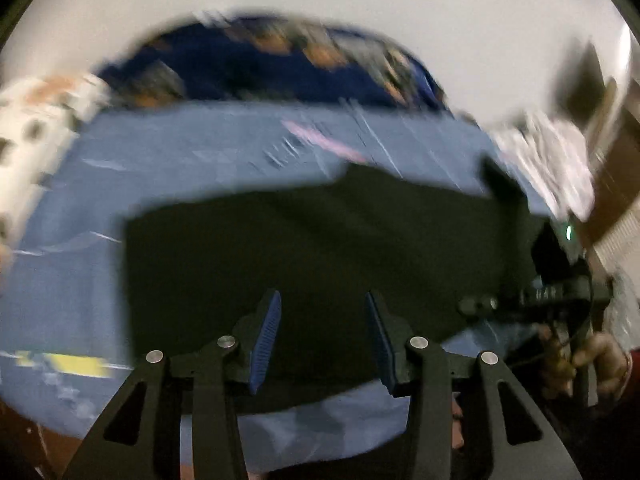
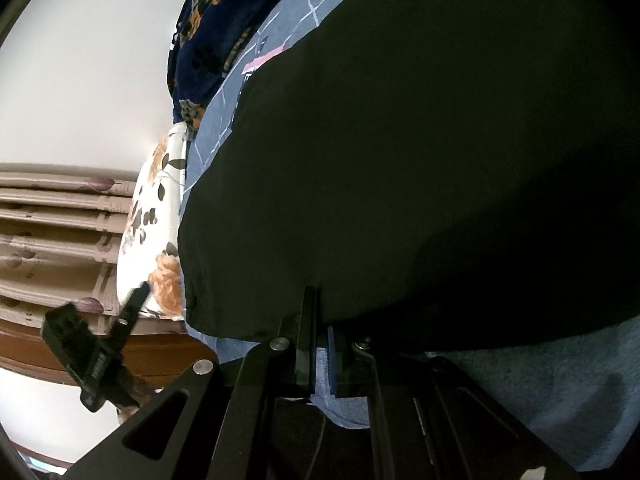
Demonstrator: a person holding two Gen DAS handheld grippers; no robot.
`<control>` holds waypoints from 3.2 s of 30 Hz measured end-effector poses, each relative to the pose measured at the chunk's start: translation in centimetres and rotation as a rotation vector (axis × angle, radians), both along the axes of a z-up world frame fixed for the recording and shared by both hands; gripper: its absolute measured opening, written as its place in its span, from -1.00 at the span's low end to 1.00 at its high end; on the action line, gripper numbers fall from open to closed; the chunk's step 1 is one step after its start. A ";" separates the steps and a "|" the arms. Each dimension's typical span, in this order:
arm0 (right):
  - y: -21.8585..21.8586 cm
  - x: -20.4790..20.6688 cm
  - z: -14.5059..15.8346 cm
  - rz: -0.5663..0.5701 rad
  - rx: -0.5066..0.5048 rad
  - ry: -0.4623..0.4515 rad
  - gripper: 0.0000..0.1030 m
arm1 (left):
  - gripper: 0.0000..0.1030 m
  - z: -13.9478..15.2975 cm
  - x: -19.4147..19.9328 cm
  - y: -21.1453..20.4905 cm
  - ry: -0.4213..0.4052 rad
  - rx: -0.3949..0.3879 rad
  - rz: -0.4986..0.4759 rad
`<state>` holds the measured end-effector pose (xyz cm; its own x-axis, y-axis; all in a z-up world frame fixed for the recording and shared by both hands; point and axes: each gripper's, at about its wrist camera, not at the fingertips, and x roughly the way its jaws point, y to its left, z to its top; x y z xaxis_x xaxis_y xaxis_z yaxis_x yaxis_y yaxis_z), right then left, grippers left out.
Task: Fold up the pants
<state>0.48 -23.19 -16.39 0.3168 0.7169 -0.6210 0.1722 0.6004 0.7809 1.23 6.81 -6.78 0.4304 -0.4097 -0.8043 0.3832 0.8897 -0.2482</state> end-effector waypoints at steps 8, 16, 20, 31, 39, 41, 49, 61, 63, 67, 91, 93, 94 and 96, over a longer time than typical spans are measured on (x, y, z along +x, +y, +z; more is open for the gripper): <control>-2.0 0.7 0.7 -0.012 -0.015 -0.015 -0.77 | -0.17 -4.3 0.4 -1.0 0.115 0.021 -0.031; -14.4 2.0 1.7 -0.336 0.046 -0.079 -0.56 | -0.18 -4.5 0.2 -1.0 0.112 0.028 -0.033; -21.2 3.7 1.5 -0.463 0.109 -0.126 -0.32 | -0.18 -4.5 0.0 -1.4 0.098 0.061 -0.040; -30.9 6.3 1.2 -0.637 0.247 -0.171 0.17 | -0.18 -4.5 0.1 -1.4 0.118 0.056 -0.015; -35.4 6.8 0.0 -0.668 0.176 -0.139 0.02 | -0.18 -4.6 0.2 -1.4 0.116 0.057 -0.017; -35.9 8.3 -0.1 -0.636 0.125 -0.123 -0.08 | -0.18 -4.5 0.2 -1.5 0.120 0.058 -0.012; -37.6 5.0 4.1 -0.660 -0.021 -0.184 -0.90 | -0.18 -4.5 0.4 -1.4 0.129 0.066 -0.010; -40.3 -10.1 -0.7 -0.823 0.023 -0.059 -0.92 | -0.17 -4.5 0.5 -1.2 0.132 0.047 -0.010; -40.3 -10.3 -0.9 -0.831 0.033 -0.071 -0.94 | -0.17 -4.5 0.5 -1.4 0.129 0.056 -0.014; -41.0 -10.8 -0.6 -0.837 0.021 -0.086 -0.94 | -0.17 -4.5 0.4 -1.4 0.120 0.067 -0.022; -36.1 -8.4 1.4 -0.638 0.107 -0.024 -0.91 | -0.09 -4.5 0.0 -1.8 0.107 0.078 -0.031; -36.1 -8.9 1.9 -0.642 0.096 -0.027 -0.93 | -0.09 -4.5 0.0 -1.9 0.109 0.080 -0.037; -36.2 -9.3 2.2 -0.639 0.075 -0.032 -0.94 | -0.09 -4.5 0.0 -1.8 0.110 0.081 -0.043; -36.2 -9.9 2.3 -0.635 0.058 -0.034 -0.94 | -0.09 -4.5 0.0 -1.7 0.111 0.081 -0.054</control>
<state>-9.38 -59.37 -14.08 0.7097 0.4151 -0.5693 0.4555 0.3461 0.8202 1.26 5.08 -11.25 0.3158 -0.3618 -0.8771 0.4047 0.8875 -0.2204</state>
